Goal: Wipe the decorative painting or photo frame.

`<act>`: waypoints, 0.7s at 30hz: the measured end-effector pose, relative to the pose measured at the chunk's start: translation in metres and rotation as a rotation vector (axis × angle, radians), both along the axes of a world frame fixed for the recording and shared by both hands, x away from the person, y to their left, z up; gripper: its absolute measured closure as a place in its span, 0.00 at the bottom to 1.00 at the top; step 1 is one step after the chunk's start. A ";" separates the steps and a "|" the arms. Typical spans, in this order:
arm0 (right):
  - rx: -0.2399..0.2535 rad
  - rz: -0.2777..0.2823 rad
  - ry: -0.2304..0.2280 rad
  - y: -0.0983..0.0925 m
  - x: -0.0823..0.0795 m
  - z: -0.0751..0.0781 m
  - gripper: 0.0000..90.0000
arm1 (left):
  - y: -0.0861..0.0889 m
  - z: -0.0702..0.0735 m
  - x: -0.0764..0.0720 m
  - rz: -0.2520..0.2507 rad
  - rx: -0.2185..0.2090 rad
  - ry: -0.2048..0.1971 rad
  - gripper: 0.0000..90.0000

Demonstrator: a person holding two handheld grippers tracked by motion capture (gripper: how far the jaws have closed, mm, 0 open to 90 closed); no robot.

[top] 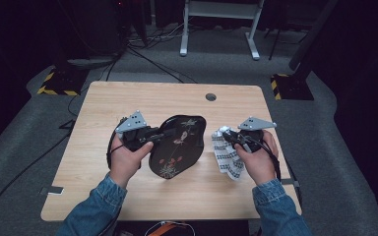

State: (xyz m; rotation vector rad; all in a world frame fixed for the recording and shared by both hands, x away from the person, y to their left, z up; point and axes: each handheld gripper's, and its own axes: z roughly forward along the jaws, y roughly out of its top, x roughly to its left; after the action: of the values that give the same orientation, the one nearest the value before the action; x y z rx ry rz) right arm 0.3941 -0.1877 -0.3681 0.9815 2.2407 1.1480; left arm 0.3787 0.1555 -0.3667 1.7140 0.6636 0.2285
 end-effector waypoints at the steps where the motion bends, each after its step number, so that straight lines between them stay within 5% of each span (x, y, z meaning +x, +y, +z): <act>1: 0.011 0.011 -0.002 0.002 -0.001 0.003 0.91 | 0.000 0.000 0.000 0.000 0.000 0.001 0.89; 21: 0.075 0.113 -0.093 0.057 -0.005 0.028 0.91 | 0.001 0.000 0.000 -0.011 -0.004 0.000 0.89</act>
State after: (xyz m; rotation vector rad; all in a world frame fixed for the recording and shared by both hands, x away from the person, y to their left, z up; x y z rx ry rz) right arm 0.3896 -0.1304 -0.3399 0.8217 2.2171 1.3078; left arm 0.3790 0.1565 -0.3671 1.7130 0.6543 0.2191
